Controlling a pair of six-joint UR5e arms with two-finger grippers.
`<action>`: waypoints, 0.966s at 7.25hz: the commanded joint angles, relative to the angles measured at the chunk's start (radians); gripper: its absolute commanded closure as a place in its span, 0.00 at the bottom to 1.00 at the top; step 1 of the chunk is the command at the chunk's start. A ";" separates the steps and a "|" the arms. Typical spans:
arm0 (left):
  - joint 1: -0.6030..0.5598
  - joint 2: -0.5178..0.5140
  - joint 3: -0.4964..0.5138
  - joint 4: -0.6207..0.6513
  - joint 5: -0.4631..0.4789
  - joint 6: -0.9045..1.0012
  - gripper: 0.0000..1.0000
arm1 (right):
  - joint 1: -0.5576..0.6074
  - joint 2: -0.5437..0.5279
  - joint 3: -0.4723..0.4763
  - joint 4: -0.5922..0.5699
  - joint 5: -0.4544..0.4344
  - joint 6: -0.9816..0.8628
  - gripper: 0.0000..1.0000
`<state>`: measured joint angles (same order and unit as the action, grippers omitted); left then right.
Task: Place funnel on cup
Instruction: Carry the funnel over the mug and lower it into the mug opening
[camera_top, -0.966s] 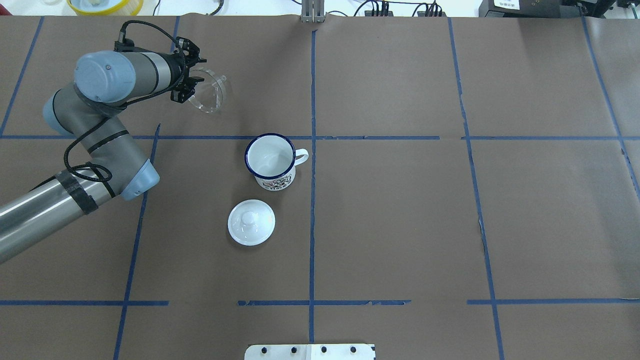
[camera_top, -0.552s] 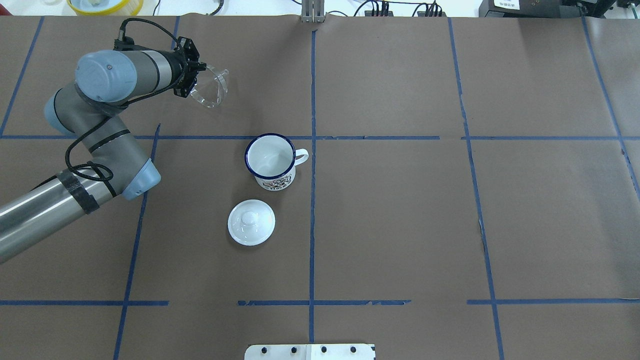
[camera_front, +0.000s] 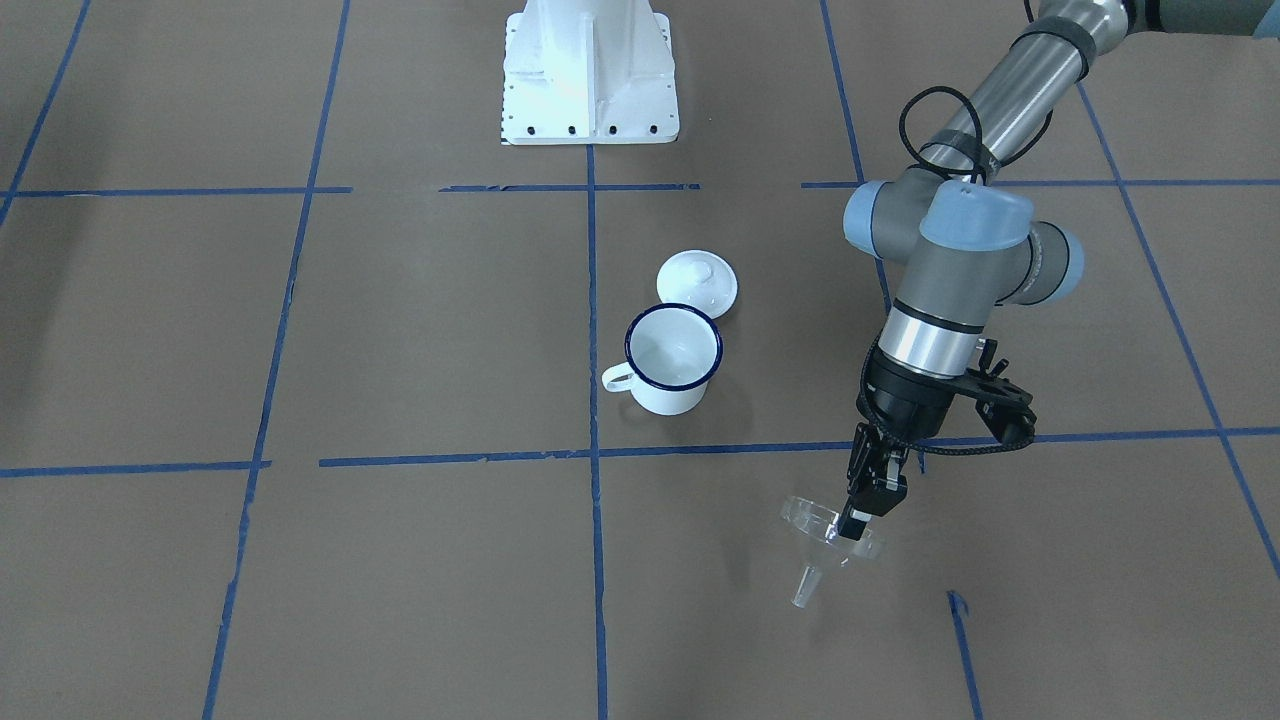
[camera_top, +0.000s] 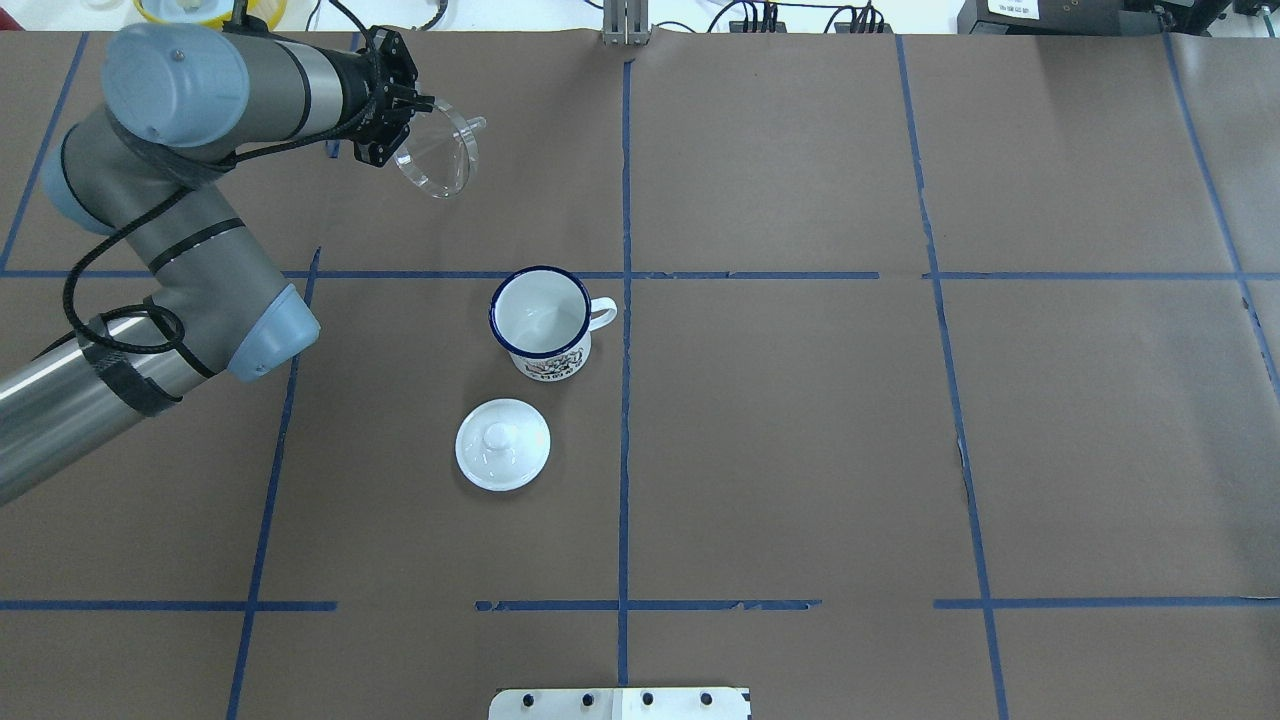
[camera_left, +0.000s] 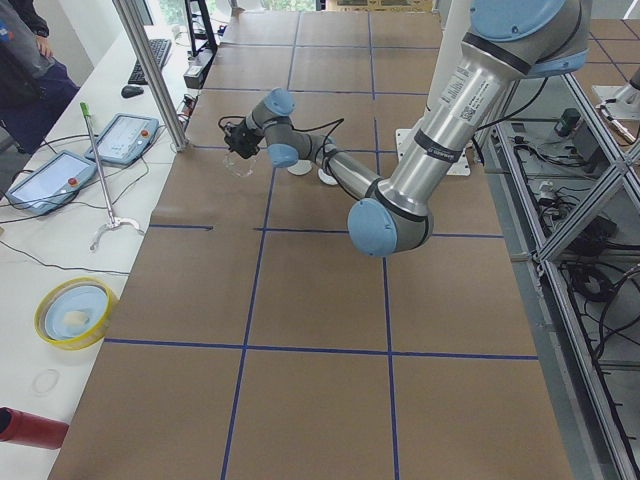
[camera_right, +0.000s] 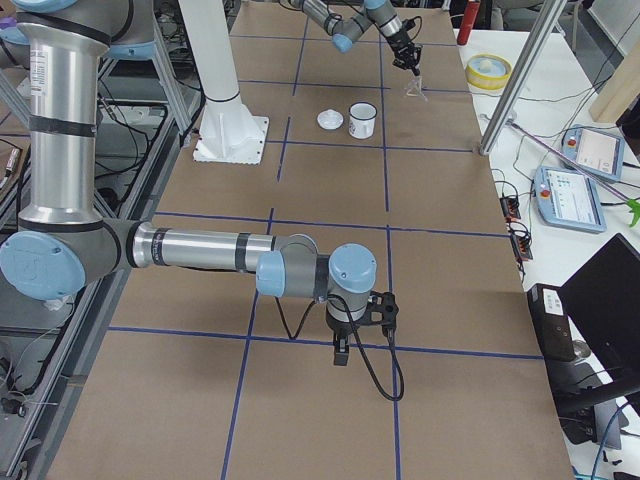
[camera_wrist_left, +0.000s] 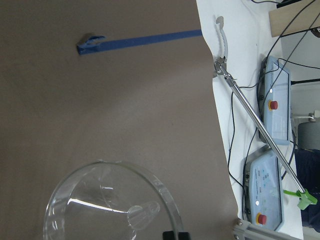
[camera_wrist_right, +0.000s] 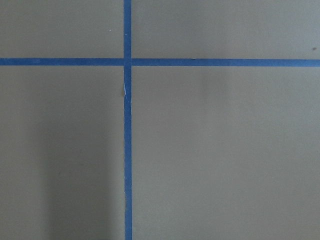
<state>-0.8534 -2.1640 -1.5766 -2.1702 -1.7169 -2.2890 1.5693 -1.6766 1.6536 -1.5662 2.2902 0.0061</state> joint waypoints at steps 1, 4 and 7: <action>-0.004 -0.069 -0.221 0.444 -0.059 0.129 1.00 | 0.000 0.000 0.000 0.000 0.000 0.000 0.00; 0.023 -0.288 -0.200 0.908 -0.142 0.252 1.00 | 0.000 0.000 0.000 0.000 0.000 0.000 0.00; 0.102 -0.494 0.069 1.090 -0.154 0.403 1.00 | 0.000 0.000 0.000 0.000 0.000 0.000 0.00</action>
<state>-0.7745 -2.5824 -1.6332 -1.1244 -1.8631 -1.9379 1.5693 -1.6767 1.6536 -1.5662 2.2902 0.0061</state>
